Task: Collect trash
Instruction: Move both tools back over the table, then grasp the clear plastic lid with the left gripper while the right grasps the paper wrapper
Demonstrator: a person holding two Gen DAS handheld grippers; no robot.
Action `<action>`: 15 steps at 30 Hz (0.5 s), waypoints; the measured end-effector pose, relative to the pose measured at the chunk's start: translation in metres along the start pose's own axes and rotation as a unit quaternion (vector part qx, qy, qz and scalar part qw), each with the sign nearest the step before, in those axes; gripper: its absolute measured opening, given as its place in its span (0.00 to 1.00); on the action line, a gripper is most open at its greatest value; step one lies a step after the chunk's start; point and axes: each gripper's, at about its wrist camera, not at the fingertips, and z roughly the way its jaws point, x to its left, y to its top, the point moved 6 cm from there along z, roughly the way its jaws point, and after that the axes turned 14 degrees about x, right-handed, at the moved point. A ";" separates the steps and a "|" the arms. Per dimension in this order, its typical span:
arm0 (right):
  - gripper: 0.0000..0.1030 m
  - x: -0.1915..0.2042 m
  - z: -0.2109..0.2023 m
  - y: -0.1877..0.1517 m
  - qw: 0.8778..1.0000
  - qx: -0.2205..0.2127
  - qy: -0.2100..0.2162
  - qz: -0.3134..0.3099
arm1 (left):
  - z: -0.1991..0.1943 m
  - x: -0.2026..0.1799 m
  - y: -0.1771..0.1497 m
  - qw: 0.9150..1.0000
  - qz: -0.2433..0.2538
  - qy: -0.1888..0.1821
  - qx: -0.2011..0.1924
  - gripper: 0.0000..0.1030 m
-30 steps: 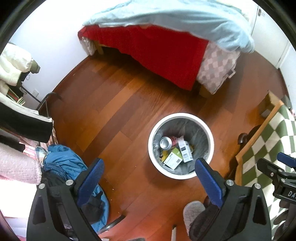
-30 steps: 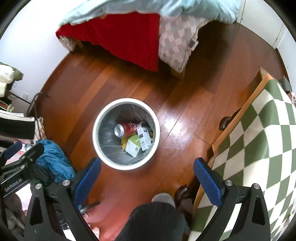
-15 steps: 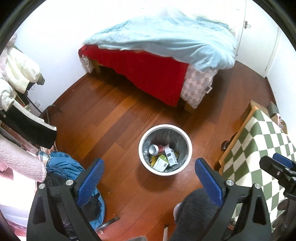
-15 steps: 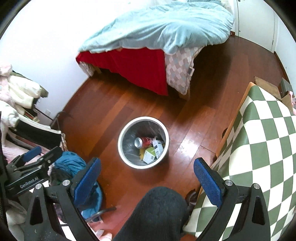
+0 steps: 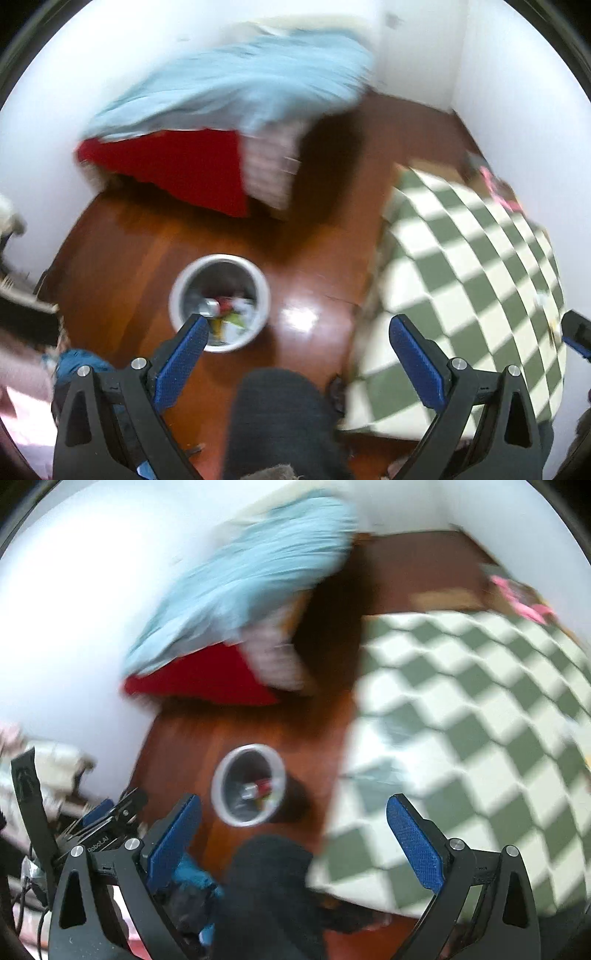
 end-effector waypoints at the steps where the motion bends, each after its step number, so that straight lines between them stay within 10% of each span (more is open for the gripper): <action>1: 0.98 -0.029 -0.005 -0.002 1.000 -0.003 -0.016 0.024 | 0.008 -0.022 0.000 1.000 0.017 -0.004 0.006 0.97; 7: 0.98 -0.206 -0.037 -0.022 0.981 -0.013 -0.112 0.155 | 0.062 -0.160 -0.012 0.989 0.140 -0.026 0.049 0.97; 15: 0.98 -0.342 -0.051 -0.029 0.959 -0.026 -0.124 0.253 | 0.101 -0.283 -0.024 0.969 0.232 -0.037 0.079 0.99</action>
